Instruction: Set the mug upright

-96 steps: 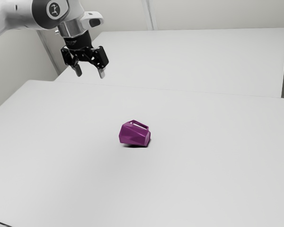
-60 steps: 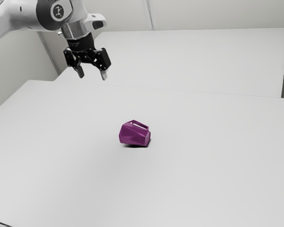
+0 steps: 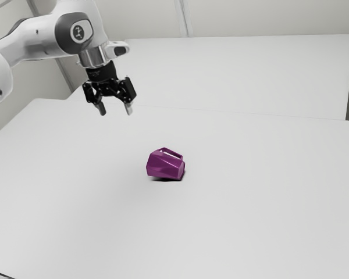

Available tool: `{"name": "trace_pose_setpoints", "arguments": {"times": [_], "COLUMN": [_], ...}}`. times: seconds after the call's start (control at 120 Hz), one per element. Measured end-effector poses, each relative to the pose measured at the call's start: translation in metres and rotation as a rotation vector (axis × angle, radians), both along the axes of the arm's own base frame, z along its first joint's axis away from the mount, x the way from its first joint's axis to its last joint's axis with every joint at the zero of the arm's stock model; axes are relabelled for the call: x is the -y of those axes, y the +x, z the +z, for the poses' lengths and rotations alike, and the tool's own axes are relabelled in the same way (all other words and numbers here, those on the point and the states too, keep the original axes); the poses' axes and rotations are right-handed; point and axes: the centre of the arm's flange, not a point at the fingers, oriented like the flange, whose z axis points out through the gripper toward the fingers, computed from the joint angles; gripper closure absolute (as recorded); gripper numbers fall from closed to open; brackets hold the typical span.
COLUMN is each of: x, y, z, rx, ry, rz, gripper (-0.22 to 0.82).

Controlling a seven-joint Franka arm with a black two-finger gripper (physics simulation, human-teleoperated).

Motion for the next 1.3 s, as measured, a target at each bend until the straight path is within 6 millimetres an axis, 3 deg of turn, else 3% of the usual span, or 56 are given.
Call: {"name": "trace_pose_setpoints", "arguments": {"times": [0.15,0.517,0.742,1.3], "x": [-0.010,-0.017,-0.024,-0.023], "y": [-0.002,0.011,0.009,0.022], "z": [-0.037,-0.107,-0.150,-0.194], "rx": [-0.026,0.003,0.012,0.118], "ry": [-0.063,-0.199,-0.286,-0.511], "rz": [0.012,0.001,0.007,-0.017], "gripper": [0.00,0.00,0.00,0.00]}}
